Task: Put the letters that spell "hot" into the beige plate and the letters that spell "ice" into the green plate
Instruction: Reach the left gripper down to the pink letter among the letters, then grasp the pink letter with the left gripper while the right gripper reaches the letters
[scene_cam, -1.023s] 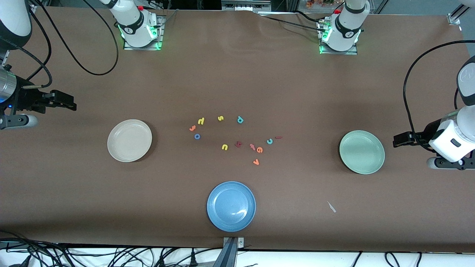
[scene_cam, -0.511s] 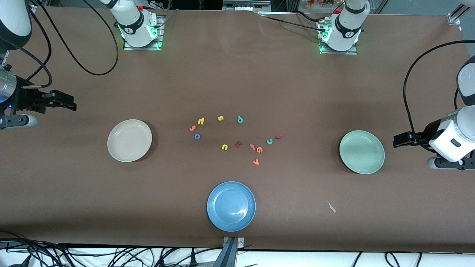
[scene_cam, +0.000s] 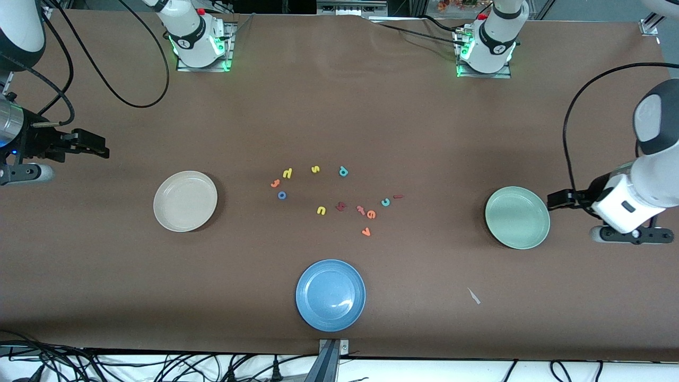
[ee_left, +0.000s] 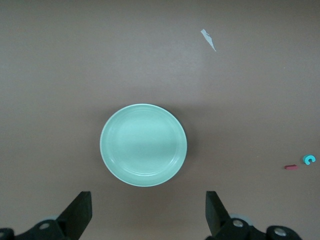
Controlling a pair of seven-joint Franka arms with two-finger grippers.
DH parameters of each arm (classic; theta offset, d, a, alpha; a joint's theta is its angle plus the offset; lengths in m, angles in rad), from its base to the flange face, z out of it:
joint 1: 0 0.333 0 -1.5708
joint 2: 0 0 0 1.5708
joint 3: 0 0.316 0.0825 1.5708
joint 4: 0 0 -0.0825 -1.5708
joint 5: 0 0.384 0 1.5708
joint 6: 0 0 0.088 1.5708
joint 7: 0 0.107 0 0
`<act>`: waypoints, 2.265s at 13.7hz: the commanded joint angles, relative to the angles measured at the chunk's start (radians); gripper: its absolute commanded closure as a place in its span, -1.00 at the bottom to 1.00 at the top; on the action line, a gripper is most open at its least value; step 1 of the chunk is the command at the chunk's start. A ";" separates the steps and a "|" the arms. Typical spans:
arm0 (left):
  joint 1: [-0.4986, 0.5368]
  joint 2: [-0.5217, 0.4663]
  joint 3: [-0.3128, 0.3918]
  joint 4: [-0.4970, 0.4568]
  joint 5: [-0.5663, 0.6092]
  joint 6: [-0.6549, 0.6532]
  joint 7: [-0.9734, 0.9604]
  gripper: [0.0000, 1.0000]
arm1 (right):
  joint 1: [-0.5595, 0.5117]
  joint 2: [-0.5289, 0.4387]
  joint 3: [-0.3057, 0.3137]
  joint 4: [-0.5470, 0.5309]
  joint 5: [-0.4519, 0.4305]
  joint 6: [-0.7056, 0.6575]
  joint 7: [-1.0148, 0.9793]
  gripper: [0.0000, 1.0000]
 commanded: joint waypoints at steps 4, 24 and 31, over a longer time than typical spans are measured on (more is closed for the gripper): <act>-0.111 0.080 0.002 -0.015 -0.035 0.010 -0.406 -0.99 | 0.003 0.000 -0.004 0.003 0.003 0.009 0.010 -1.00; -0.411 0.178 0.007 -0.433 -0.138 0.654 -1.413 -0.37 | 0.014 0.059 0.000 0.005 0.015 0.001 -0.016 -0.99; -0.443 0.252 0.013 -0.430 -0.063 0.731 -1.508 -0.34 | 0.145 0.073 0.106 -0.099 0.015 0.169 0.261 -0.98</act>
